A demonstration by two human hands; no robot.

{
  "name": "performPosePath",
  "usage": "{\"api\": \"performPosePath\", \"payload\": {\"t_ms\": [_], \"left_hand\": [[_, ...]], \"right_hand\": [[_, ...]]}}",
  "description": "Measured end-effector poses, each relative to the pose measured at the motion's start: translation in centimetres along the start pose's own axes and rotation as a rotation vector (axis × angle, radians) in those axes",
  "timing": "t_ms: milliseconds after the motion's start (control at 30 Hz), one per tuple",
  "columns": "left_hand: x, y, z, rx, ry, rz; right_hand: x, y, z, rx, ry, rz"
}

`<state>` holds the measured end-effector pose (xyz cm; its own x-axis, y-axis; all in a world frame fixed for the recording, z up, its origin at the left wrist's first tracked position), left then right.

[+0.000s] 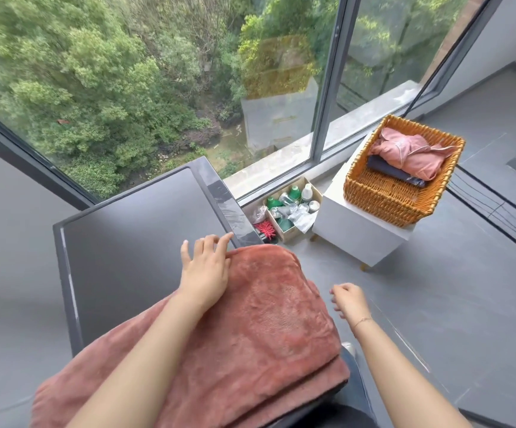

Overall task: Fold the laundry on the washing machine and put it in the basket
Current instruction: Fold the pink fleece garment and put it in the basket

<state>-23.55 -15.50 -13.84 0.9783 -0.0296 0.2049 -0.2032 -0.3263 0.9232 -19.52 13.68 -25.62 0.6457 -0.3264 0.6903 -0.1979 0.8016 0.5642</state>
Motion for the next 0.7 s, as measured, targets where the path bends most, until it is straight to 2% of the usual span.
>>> {"api": "performPosePath", "payload": {"t_ms": [67, 167, 233, 333, 400, 467, 500, 533, 600, 633, 700], "left_hand": [[1.4, -0.4, -3.8, 0.087, -0.117, -0.041], [4.0, -3.8, -8.1, 0.137, -0.213, 0.098], [5.6, -6.7, -8.9, 0.136, -0.208, 0.187], [6.7, -8.1, -8.3, 0.116, -0.191, 0.162], [7.7, -7.6, -9.1, 0.151, -0.203, 0.146], [9.7, -6.7, -11.0, 0.181, -0.363, 0.117], [10.9, -6.4, -11.8, 0.169, -0.463, 0.092], [11.9, -6.5, -12.3, 0.146, -0.537, 0.077], [13.1, -6.8, -12.3, 0.157, -0.559, 0.103], [13.2, -6.9, -12.0, 0.17, -0.555, 0.109], [13.4, -6.9, -12.0, 0.161, -0.592, 0.073]], "right_hand": [[0.9, -0.2, -3.3, 0.007, -0.164, 0.124], [2.8, -1.3, -5.9, 0.127, -0.264, 0.339], [3.7, -2.6, -7.0, 0.081, -0.301, 0.438], [4.0, -3.9, -6.8, -0.188, -0.287, 0.43], [3.3, -2.6, -6.5, -0.299, -0.213, 0.267], [3.2, -0.7, -6.3, -0.443, -0.161, 0.084], [3.2, -0.5, -6.2, -0.591, -0.161, 0.075], [3.5, -0.7, -6.0, -0.793, -0.191, 0.134], [4.5, -1.8, -5.5, -1.141, -0.304, 0.321], [4.8, -2.3, -5.1, -1.221, -0.341, 0.383], [5.1, -2.6, -4.9, -1.22, -0.321, 0.417]]}}
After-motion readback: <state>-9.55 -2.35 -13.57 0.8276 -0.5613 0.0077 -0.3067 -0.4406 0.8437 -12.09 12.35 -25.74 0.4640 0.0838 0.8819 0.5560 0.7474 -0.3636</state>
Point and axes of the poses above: each hand's wrist, its own x-axis away from the middle knuckle, its own y-axis out of the back of the hand, z = x × y, the point moved 6 cm from there along -x, towards the middle knuckle, and after that the axes turned 15 degrees about x, right-handed, at the moved point
